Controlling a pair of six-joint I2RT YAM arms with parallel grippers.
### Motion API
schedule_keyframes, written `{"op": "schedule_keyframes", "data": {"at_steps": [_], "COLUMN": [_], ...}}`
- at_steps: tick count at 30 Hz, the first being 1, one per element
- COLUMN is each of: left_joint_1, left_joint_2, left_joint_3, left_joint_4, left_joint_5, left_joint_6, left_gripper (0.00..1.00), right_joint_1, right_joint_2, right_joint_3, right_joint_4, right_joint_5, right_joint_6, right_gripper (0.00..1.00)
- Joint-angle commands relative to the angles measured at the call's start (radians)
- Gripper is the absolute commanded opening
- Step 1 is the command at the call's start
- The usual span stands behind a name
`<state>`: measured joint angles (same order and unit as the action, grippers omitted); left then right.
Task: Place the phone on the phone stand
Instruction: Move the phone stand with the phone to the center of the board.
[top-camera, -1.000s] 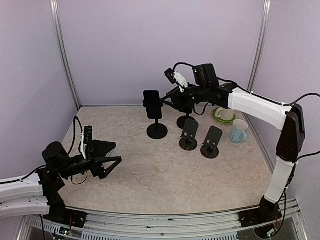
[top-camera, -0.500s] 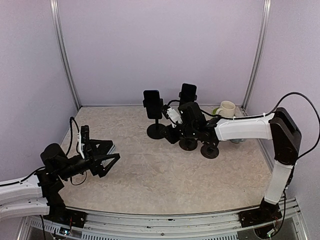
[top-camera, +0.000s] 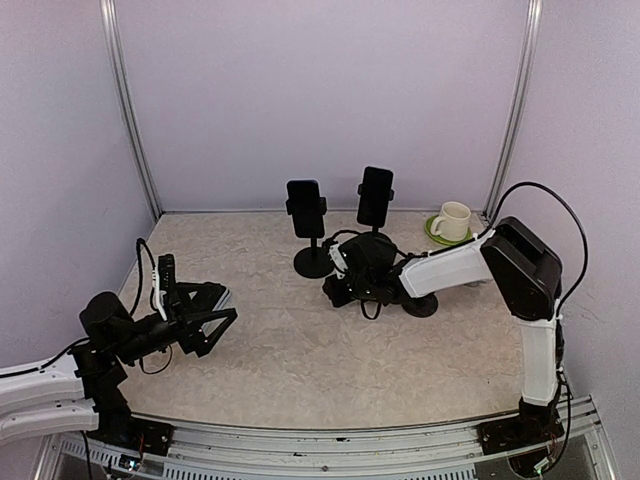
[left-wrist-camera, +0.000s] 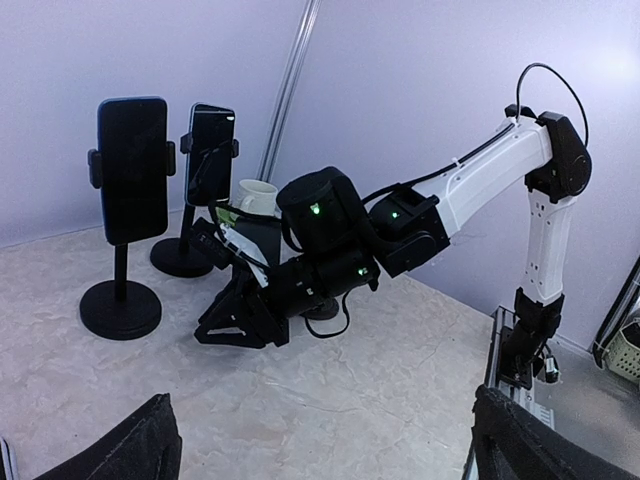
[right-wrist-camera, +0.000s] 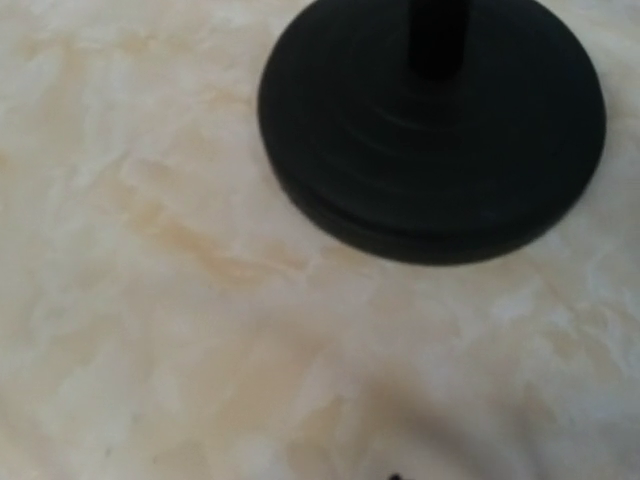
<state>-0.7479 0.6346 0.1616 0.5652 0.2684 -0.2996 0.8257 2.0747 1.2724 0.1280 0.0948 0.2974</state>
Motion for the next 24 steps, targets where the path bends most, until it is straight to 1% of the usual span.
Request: {"op": "schedule_keyframes", "data": {"at_steps": [1, 13, 24], "left_joint_1": [-0.005, -0.005, -0.005], "left_joint_2": [-0.004, -0.042, -0.055], "left_joint_3": [-0.013, -0.033, -0.043], "left_joint_4": [0.019, 0.009, 0.009], "left_joint_5": [-0.018, -0.032, -0.043], "left_joint_6": [-0.012, -0.022, -0.021], "left_gripper": [0.99, 0.99, 0.99], "right_joint_1": [0.008, -0.02, -0.04], "right_joint_2": [0.068, 0.196, 0.24], "right_joint_3": [0.079, 0.21, 0.273], "right_joint_4": [0.009, -0.041, -0.076], "right_joint_5": [0.037, 0.018, -0.011], "right_joint_6": [0.029, 0.053, 0.081], "right_gripper": [0.3, 0.28, 0.28]}}
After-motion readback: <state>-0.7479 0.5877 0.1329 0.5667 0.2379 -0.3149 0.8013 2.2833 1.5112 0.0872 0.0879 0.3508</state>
